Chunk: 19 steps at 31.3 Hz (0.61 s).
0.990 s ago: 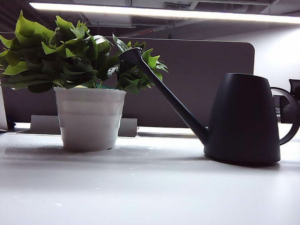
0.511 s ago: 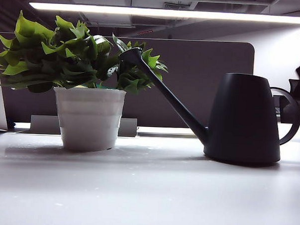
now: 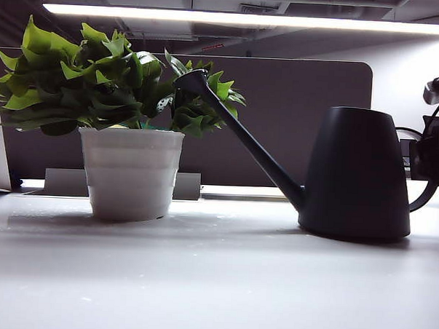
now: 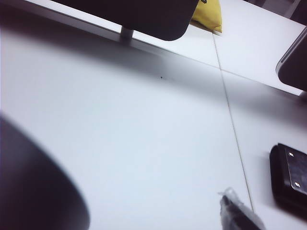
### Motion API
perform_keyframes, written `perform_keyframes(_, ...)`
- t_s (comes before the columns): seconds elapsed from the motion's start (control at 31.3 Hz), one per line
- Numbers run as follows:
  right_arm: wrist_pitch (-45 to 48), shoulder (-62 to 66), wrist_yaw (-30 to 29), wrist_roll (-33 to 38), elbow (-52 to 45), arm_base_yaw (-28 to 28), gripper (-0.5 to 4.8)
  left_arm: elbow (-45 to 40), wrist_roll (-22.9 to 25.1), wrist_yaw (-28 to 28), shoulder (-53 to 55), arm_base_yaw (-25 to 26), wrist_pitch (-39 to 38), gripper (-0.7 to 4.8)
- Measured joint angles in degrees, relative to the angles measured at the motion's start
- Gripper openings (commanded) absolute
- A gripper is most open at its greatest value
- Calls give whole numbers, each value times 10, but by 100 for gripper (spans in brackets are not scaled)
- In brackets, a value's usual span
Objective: Pick up the watering can from the table, water the potted plant, and put the can back.
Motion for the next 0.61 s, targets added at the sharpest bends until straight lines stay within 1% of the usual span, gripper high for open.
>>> perform_keyframes(0.19,16,44,0,10,41,0,479,0,0,0,0,0,-25,-5)
perform_keyframes(0.22,15,50,0,10,45,0,364,0,0,0,0,0,-27,-5)
perform_keyframes(0.26,15,54,0,11,46,0,239,0,0,0,0,0,-28,-5)
perform_keyframes(0.29,13,57,0,13,47,0,88,0,0,0,0,0,-29,-5)
perform_keyframes(0.32,10,58,0,13,47,0,-5,0,0,0,0,0,-29,-5)
perform_keyframes(0.35,9,58,-3,14,48,0,2,0,0,0,0,0,-30,-5)
perform_keyframes(0.51,15,58,-22,20,48,2,-1,0,0,0,0,0,-30,-5)
perform_keyframes(0.61,20,57,-19,20,49,3,-1,0,0,0,0,0,-30,-5)
